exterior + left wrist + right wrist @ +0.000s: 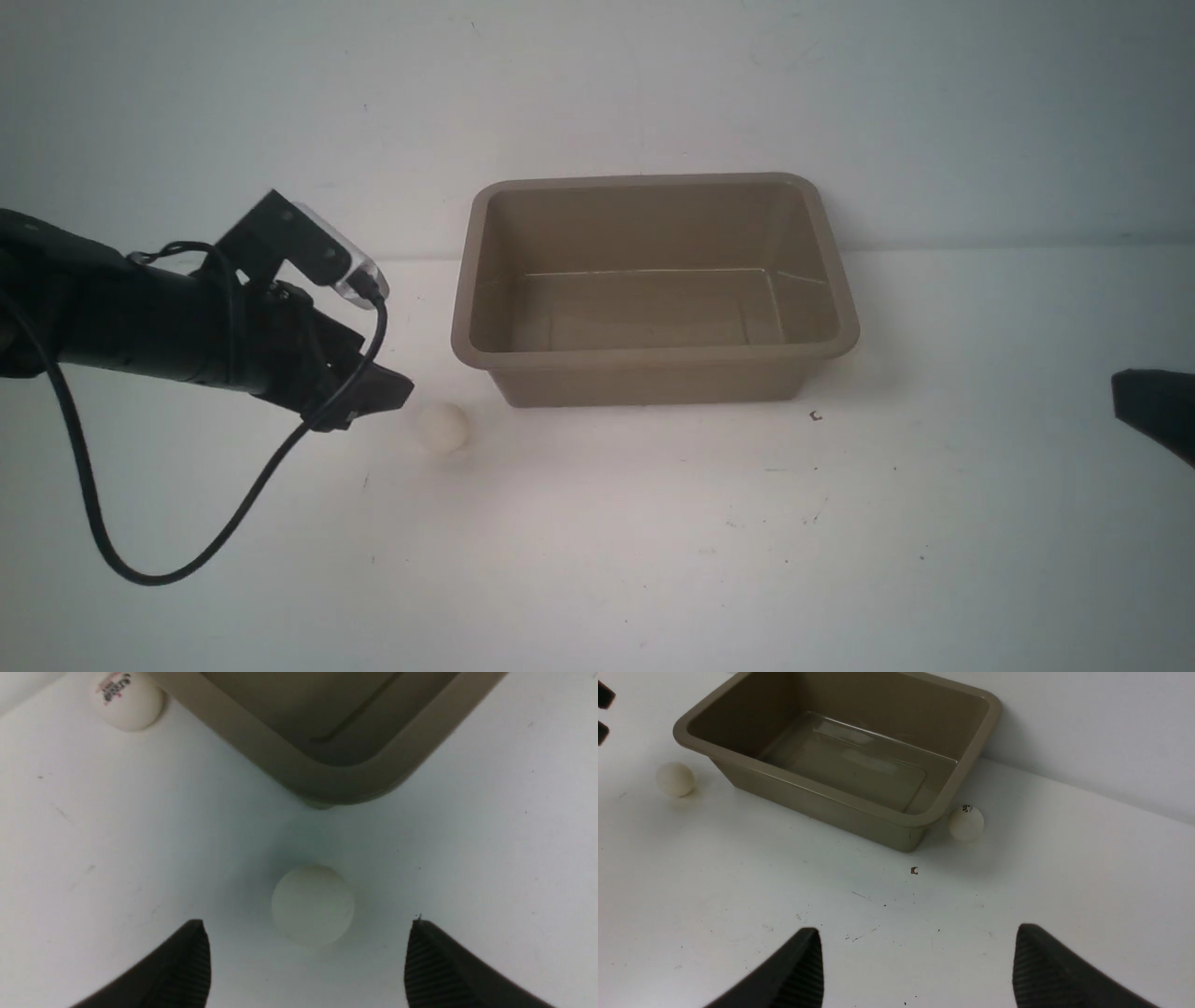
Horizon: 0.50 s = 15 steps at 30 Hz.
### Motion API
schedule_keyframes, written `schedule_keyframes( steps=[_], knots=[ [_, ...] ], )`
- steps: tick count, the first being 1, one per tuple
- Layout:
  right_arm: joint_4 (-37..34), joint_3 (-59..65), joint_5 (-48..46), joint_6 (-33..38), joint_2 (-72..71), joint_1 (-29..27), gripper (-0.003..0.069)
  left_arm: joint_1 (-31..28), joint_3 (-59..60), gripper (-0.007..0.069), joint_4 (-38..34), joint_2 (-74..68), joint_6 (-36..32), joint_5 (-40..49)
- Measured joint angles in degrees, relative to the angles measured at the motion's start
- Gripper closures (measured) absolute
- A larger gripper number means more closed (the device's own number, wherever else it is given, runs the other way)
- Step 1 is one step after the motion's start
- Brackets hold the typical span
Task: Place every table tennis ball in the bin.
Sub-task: Use the left arm to clamp the table tennis ball closest to it
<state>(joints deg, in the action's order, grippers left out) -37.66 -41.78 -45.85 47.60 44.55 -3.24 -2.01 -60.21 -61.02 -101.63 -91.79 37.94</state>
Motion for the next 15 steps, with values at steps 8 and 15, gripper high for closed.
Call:
schedule_keyframes(
  steps=[8, 15],
  knots=[
    [0.0, 0.0, 0.1, 0.1, 0.0, 0.0, 0.0165, 5.5, -4.2, 0.0122, 0.1, -8.7, -0.4, -3.4],
    [0.0, 0.0, -0.5, 0.2, 0.0, 0.0, 0.0165, 6.7, -5.7, 0.0122, -0.1, -12.1, -0.4, -8.9]
  ],
)
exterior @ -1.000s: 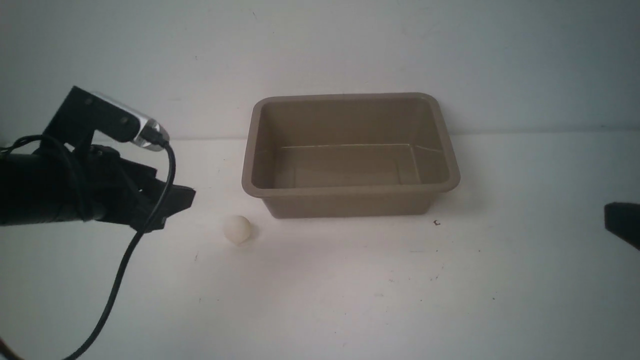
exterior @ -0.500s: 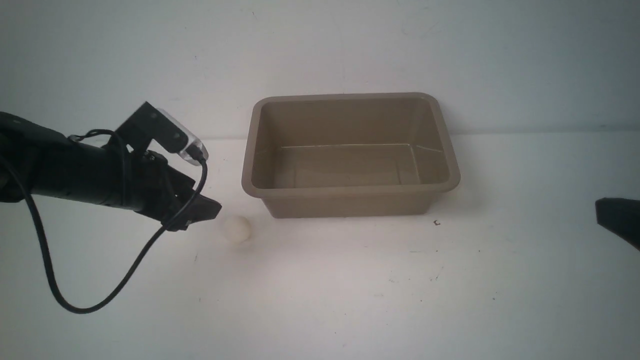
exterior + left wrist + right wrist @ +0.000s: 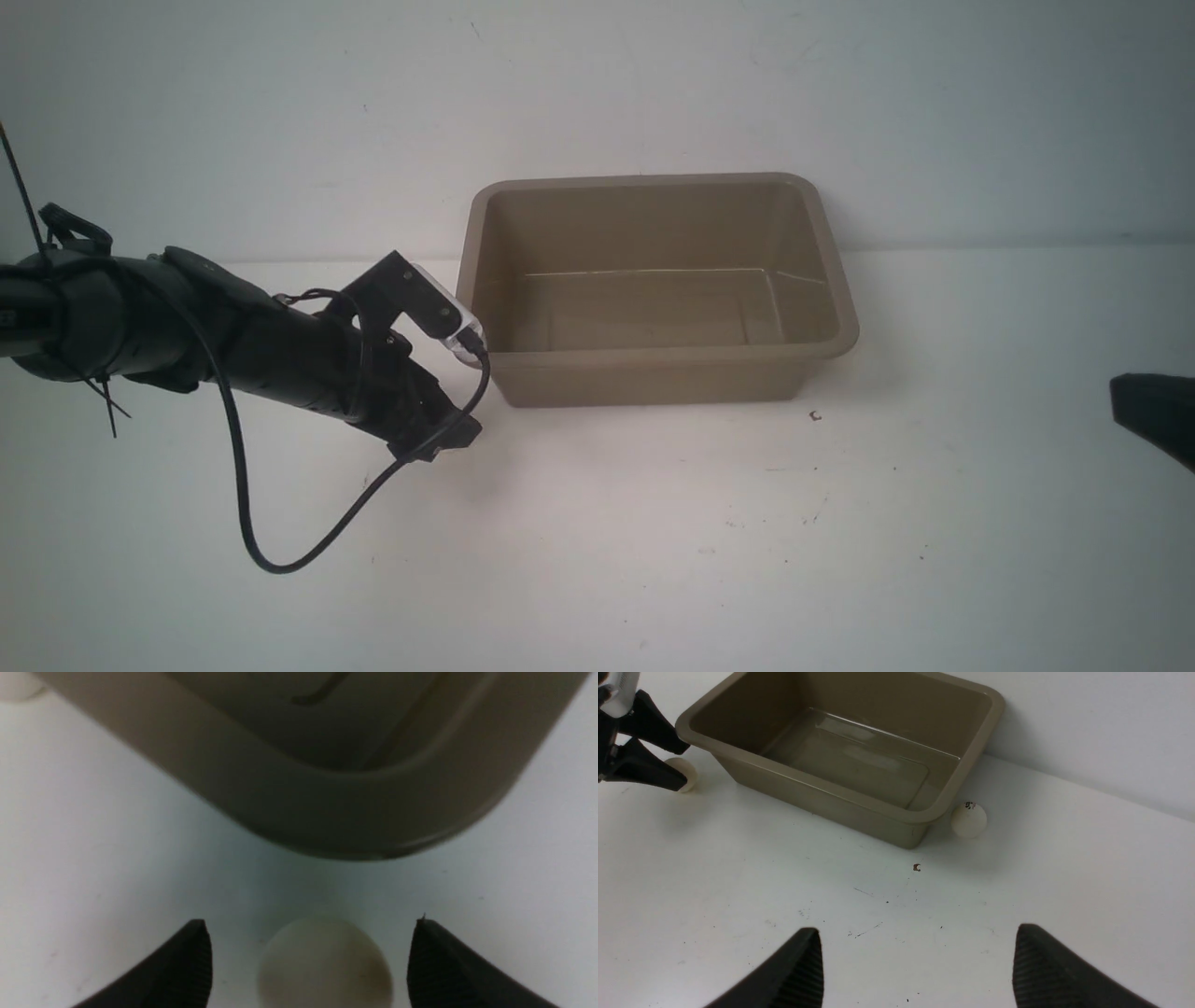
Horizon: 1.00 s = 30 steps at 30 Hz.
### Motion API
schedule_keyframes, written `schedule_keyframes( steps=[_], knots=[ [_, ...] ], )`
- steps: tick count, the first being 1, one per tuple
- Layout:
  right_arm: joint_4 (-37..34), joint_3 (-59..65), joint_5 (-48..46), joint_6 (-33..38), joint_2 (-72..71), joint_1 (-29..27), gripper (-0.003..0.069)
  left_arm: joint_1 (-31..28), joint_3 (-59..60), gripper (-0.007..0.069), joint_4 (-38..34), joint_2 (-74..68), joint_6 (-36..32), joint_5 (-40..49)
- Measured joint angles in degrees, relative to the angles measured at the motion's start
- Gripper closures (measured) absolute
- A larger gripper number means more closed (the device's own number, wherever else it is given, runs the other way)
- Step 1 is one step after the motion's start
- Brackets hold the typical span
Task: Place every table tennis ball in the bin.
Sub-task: Use the left arm to clamp the table tennis ball closest to it, then use the left arm to put the table tennis ball into the box
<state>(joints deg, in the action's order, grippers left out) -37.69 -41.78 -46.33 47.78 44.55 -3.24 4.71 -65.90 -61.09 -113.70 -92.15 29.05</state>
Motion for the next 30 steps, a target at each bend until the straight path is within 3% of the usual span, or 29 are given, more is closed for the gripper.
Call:
schedule_keyframes(
  steps=[5, 10, 19, 26, 30],
  knots=[
    [0.0, 0.0, -0.2, 0.0, 0.0, 0.0, 0.0165, 0.0, 0.0, 0.0148, 0.0, -0.1, 0.1, -2.5],
    [0.0, 0.0, 0.1, 0.1, 0.0, 0.0, 0.0165, 0.0, -0.1, 0.0301, 0.0, -0.1, 0.3, -2.3],
    [0.0, 0.0, 0.3, 0.9, 0.0, 0.0, 0.0165, -0.2, -0.1, 0.0300, 0.6, 1.7, 0.4, -2.3],
    [-0.3, 0.0, 0.4, 1.5, 0.0, 0.0, 0.0165, -1.1, -2.0, 0.0300, 2.9, 12.7, 0.7, -2.1],
    [-0.6, 0.0, 0.5, 1.6, 0.0, 0.0, 0.0165, 0.6, -5.1, 0.0300, -0.8, 14.8, 0.4, -1.6]
  ],
)
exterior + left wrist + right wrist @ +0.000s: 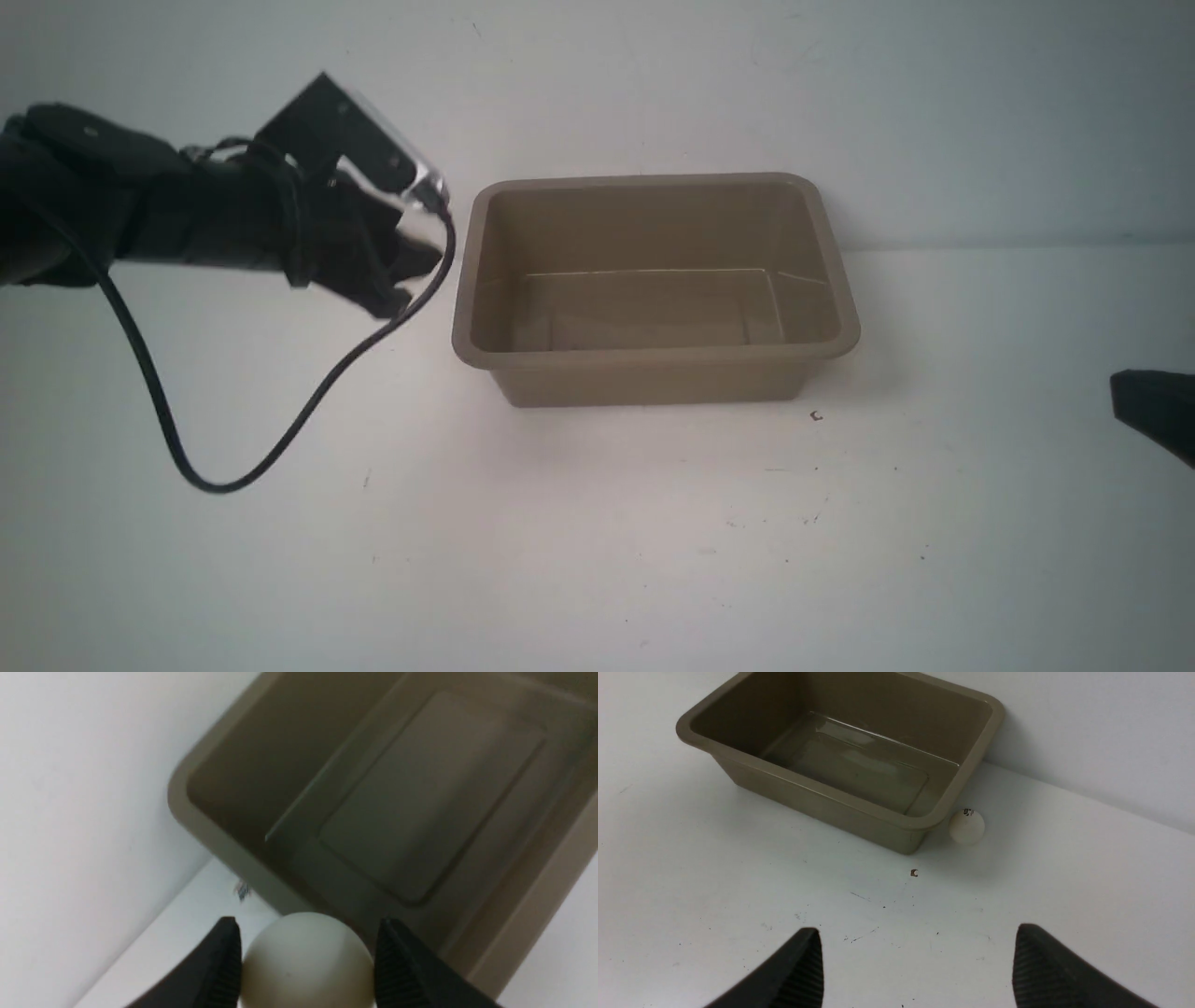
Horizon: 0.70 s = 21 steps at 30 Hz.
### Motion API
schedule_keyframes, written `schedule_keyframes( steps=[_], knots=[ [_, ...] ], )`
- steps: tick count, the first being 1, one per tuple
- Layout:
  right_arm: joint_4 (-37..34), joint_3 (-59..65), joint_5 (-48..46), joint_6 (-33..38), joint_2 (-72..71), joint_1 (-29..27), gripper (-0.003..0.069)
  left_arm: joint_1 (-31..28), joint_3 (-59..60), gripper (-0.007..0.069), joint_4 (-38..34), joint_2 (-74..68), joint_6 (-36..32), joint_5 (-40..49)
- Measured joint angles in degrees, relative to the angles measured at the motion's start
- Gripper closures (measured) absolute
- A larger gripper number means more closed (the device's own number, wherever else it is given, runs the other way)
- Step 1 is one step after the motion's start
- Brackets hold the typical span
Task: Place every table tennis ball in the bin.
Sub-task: Use the left arm to put the table tennis ball into the box
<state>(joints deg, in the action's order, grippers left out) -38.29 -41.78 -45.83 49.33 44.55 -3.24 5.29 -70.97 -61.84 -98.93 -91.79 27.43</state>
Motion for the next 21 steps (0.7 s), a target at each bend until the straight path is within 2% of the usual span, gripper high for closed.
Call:
schedule_keyframes(
  steps=[3, 9, 12, 16, 19, 21],
  knots=[
    [-0.1, 0.0, 0.0, 0.0, 0.0, 0.0, 0.0165, 1.7, -2.2, 0.0300, -4.1, -0.9, -2.1, 0.7],
    [-0.3, 0.0, 0.2, 0.2, 0.0, 0.0, 0.0165, 5.3, -7.4, 0.0300, -16.5, -9.7, -14.2, 1.0],
    [-0.3, 0.0, 0.5, 0.2, 0.0, 0.0, 0.0165, 5.5, -9.6, 0.0300, -21.2, -14.6, -16.6, 2.3],
    [-0.3, 0.0, 1.7, 0.2, 0.1, 0.0, 0.0165, 5.5, -10.4, 0.0286, -22.0, -16.6, -14.7, 3.9],
    [-0.3, 0.0, 3.6, 0.2, 0.7, 0.0, 0.0165, 5.6, -10.6, 0.0221, -22.1, -16.3, -11.3, 3.8],
    [-0.3, 0.0, 5.2, 0.2, 2.3, 0.0, 0.0165, 5.6, -10.7, 0.0124, -21.5, -14.5, -8.0, 0.9]
  ],
)
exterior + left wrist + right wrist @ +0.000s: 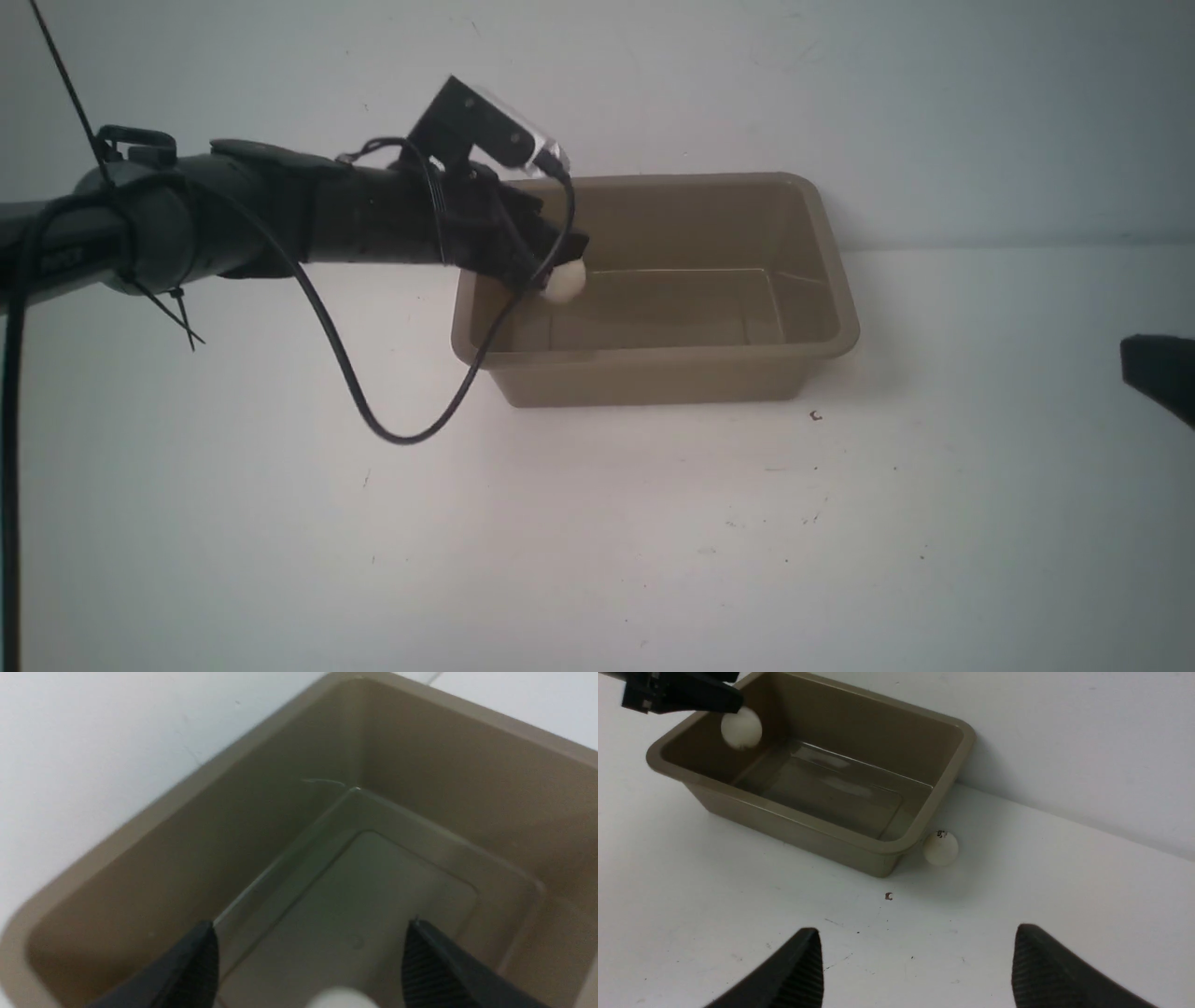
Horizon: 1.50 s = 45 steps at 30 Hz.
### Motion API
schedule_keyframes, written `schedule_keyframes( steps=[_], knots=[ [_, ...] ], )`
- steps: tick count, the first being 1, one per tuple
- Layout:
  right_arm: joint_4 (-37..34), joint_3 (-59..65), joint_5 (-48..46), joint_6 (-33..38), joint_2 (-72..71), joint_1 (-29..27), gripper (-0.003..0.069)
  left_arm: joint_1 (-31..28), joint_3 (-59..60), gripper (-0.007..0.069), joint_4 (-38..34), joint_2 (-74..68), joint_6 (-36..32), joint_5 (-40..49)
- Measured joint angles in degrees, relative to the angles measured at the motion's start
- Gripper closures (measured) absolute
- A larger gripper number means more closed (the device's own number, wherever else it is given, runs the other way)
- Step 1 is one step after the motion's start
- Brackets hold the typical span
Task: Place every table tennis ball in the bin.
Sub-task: Use the left arm to put the table tennis ball into the box, then use the right arm to clamp the table tennis ball closest to it
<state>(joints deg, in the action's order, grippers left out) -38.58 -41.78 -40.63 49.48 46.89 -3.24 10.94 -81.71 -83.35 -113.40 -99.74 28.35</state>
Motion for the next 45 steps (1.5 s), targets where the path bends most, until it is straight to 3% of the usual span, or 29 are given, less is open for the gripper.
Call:
schedule_keyframes(
  steps=[2, 5, 8, 12, 13, 15, 18, 25, 34, 40, 45],
  knots=[
    [0.1, 0.0, 0.6, 0.5, 2.0, 0.0, 0.0165, 0.0, -0.2, 0.0069, 2.3, 2.5, 2.9, -2.3],
    [1.0, -0.1, 0.8, 2.5, 6.2, 0.0, 0.0165, 0.0, -0.3, 0.0048, 6.8, 5.9, 8.8, -3.2],
    [1.1, -0.9, 0.8, 4.1, 10.5, 0.0, 0.0165, 0.0, -0.4, 0.0058, 13.6, 9.0, 17.0, -2.1],
    [1.3, -5.8, -1.2, 4.5, 15.5, 0.0, 0.0165, 0.0, -0.4, 0.0095, 28.0, 12.5, 29.4, 1.3],
    [1.3, -6.5, -1.4, 4.6, 15.9, 0.0, 0.0165, 0.0, -0.4, 0.0095, 28.8, 12.6, 29.4, 1.3],
    [2.2, -11.7, -4.6, 5.3, 19.3, -0.1, 0.0174, 0.0, -0.4, 0.0104, 37.5, 14.3, 36.4, 1.8],
    [2.3, -15.8, -7.7, 6.0, 22.8, -0.6, 0.0191, 0.0, -0.4, 0.0104, 41.6, 15.2, 41.2, 2.1],
    [-1.4, -22.3, -11.8, 10.7, 35.0, -3.4, 0.0232, 0.0, -0.4, 0.0104, 44.4, 15.5, 44.5, 4.5],
    [-19.2, -28.2, -24.0, 23.5, 49.5, -8.3, 0.0236, 0.0, -0.4, 0.0104, 44.7, 15.5, 44.5, 4.9],
    [-17.4, -29.8, -16.3, 37.4, 52.1, -8.5, 0.0237, 0.0, -0.4, 0.0104, 44.7, 15.5, 44.5, 5.1],
    [-20.8, -29.9, -9.9, 41.5, 55.9, -7.9, 0.0237, 0.0, -0.4, 0.0104, 44.8, 15.5, 44.5, 5.3]
  ],
)
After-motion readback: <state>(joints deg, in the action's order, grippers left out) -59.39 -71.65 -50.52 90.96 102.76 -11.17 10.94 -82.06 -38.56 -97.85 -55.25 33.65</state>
